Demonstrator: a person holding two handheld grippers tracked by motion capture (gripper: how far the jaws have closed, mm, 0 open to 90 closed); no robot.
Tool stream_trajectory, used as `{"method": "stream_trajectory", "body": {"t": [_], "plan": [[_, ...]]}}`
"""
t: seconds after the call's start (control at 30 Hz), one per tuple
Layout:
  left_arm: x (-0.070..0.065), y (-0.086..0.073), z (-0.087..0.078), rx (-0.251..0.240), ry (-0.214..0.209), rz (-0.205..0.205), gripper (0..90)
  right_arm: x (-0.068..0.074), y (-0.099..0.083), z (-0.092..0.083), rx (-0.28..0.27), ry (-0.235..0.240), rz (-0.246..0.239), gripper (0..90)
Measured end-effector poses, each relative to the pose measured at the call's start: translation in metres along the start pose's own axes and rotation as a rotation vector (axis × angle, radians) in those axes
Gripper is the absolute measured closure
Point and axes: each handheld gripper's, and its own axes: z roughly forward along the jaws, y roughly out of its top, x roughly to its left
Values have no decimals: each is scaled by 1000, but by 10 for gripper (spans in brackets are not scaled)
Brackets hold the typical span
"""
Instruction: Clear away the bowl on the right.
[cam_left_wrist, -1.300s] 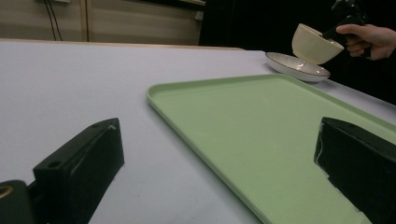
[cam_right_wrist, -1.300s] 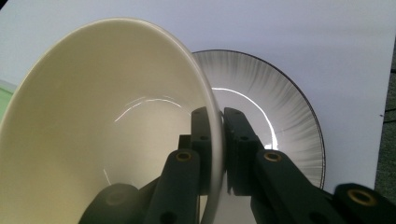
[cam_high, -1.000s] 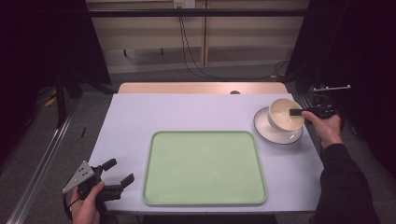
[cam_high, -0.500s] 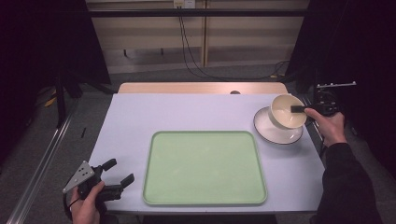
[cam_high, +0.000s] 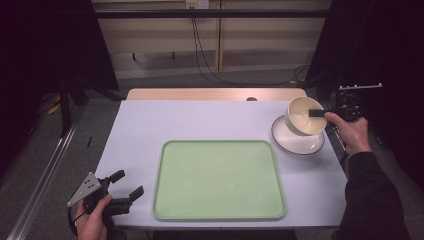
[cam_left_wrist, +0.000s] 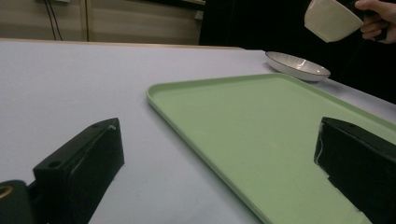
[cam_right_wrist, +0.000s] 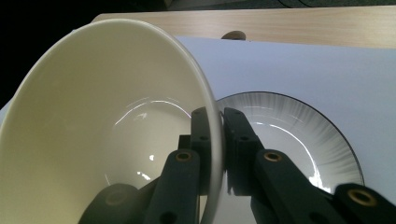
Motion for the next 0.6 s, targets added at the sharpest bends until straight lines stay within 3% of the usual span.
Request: {"method": "stream_trajectory", "body": {"t": [0.6], "plan": [[0, 0, 0, 2, 3, 2, 15, 35, 11, 8, 29, 25, -89, 836]]}}
